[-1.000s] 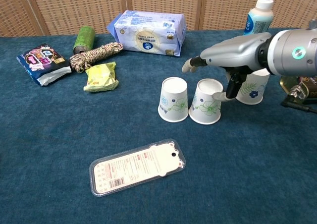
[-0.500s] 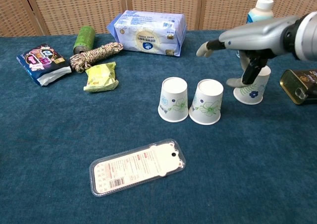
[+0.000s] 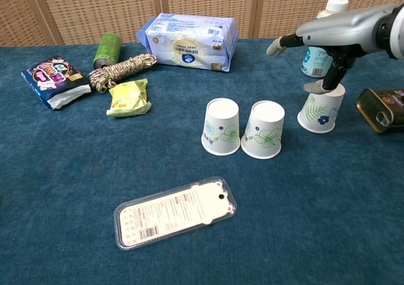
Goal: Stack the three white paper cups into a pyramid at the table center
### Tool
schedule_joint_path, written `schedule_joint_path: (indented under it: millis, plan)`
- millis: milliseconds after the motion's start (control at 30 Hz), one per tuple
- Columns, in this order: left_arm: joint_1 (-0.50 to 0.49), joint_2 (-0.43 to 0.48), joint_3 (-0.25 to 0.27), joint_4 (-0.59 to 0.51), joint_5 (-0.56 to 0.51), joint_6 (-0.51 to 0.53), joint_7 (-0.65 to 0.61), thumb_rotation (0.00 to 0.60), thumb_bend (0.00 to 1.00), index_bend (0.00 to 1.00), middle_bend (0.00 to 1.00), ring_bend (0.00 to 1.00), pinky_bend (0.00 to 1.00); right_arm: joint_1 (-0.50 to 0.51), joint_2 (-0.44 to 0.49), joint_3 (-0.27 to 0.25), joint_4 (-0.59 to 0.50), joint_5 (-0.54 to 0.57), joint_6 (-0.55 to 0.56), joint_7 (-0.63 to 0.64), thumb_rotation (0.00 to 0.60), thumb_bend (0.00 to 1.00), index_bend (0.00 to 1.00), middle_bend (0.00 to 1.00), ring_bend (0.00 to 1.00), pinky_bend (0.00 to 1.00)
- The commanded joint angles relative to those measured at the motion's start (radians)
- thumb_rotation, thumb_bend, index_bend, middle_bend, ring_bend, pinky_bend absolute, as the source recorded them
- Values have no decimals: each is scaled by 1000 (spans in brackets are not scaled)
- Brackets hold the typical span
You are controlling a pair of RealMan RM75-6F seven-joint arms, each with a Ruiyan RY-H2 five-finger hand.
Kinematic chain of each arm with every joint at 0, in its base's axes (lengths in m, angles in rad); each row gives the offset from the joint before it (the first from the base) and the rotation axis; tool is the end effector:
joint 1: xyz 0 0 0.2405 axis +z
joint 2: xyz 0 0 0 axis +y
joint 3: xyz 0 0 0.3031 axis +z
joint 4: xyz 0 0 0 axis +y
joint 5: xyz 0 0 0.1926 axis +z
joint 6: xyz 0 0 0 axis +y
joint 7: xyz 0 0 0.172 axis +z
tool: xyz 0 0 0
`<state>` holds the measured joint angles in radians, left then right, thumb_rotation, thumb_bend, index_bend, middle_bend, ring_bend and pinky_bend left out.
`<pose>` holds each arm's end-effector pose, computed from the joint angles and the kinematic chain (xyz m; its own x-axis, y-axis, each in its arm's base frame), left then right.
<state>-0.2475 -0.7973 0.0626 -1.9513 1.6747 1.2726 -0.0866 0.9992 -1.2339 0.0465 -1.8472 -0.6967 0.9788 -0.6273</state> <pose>-0.2553 0.2187 0.2141 0.3765 0.2695 0.8864 0.9110 -0.2818 -0.3012 -0.1335 -0.4031 0.0636 0.6405 -0.3146 0.7006 -0.7589 -0.3992 0.5145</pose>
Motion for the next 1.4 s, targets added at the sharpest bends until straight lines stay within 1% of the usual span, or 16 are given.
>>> schedule_joint_path:
  millis: [33, 333, 867, 933, 1033, 1100, 1133, 1167, 1267, 1400]
  plan:
    - [0, -1, 1, -1, -2, -2, 2, 600, 431, 28, 0, 0, 89, 6, -12, 1, 36, 11, -22, -1, 600, 469, 0, 0, 0, 0]
    - [-2, -2, 1, -6, -16, -15, 11, 600, 431, 27, 0, 0, 89, 17, -38, -13, 108, 48, -76, -9, 600, 470, 0, 0, 0, 0]
    - [-9, -5, 0, -10, -28, -33, 20, 600, 430, 27, 0, 0, 88, 4, -67, -56, 197, 59, -129, -3, 600, 471, 0, 0, 0, 4]
    - [-7, -5, 0, -10, -31, -32, 20, 600, 430, 27, 0, 0, 89, 2, -76, -64, 214, 56, -135, -5, 600, 475, 0, 0, 0, 36]
    - [-5, -7, 2, -11, -32, -32, 22, 600, 430, 27, 0, 0, 89, 1, -89, -66, 237, 54, -146, -1, 600, 491, 21, 19, 0, 158]
    - [-4, -8, 4, -12, -31, -32, 22, 600, 431, 27, 0, 0, 89, 0, -96, -63, 253, 53, -159, 10, 600, 509, 77, 42, 9, 270]
    - [-3, -8, 4, -12, -31, -32, 22, 600, 431, 27, 0, 0, 89, 0, -98, -62, 260, 52, -165, 16, 600, 514, 93, 48, 22, 298]
    - [-3, -8, 5, -13, -31, -32, 22, 600, 431, 28, 0, 0, 89, 0, -100, -62, 266, 51, -171, 20, 600, 527, 119, 66, 52, 335]
    - [0, -6, 6, -14, -32, -28, 23, 600, 431, 27, 0, 0, 89, -2, -105, -62, 283, 42, -183, 31, 600, 570, 192, 135, 127, 394]
    - [1, -7, 4, -16, -33, -26, 24, 600, 430, 29, 0, 0, 89, -8, -113, -58, 298, 24, -183, 48, 600, 593, 286, 210, 218, 499]
